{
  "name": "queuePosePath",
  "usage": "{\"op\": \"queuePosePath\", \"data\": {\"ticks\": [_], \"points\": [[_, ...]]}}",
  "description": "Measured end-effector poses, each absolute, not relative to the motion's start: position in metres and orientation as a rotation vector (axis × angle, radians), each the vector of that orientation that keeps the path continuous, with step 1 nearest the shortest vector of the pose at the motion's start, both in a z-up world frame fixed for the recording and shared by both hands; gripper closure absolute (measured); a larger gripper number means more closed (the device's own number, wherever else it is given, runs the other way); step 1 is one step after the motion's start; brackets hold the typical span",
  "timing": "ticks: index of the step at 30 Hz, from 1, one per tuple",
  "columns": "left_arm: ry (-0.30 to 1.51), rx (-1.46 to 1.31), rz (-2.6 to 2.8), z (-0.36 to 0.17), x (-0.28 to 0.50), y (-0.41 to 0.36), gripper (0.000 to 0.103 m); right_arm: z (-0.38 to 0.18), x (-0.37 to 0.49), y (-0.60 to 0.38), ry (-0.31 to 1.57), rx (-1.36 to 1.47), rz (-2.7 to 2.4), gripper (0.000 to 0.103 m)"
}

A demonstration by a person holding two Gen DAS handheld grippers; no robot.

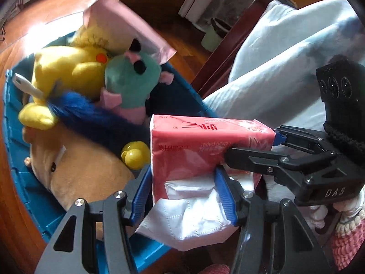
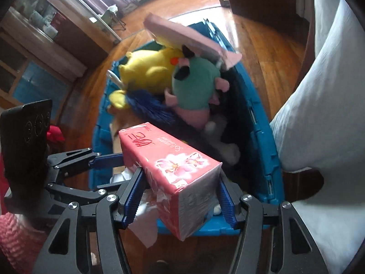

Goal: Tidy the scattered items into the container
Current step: 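Lower the tissue pack into the blue bin and open the right tool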

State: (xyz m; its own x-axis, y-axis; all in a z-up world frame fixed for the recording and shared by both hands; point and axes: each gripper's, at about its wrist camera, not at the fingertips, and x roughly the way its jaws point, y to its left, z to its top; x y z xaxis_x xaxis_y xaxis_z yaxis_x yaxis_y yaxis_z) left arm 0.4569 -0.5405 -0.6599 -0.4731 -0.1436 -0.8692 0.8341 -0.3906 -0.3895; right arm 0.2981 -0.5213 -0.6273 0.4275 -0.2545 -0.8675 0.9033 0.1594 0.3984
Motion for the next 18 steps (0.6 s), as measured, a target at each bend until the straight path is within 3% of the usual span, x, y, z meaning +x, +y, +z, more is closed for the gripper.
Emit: {"op": "queuePosePath", "data": {"ticks": [5, 10, 18], "points": [[1.121, 1.152, -1.817, -0.717, 0.44, -0.533, 0.05, -0.684, 0.303, -0.531, 0.883, 1.107, -0.9, 0.044], [1.084, 1.224, -1.752, -0.733, 0.435, -0.521, 0.05, -0.707, 0.305, -0.53, 0.958, 1.121, -0.87, 0.044], [1.1, 1.279, -1.737, -0.72, 0.432, -0.508, 0.037, -0.718, 0.306, -0.525, 1.053, 1.11, -0.847, 0.04]]}}
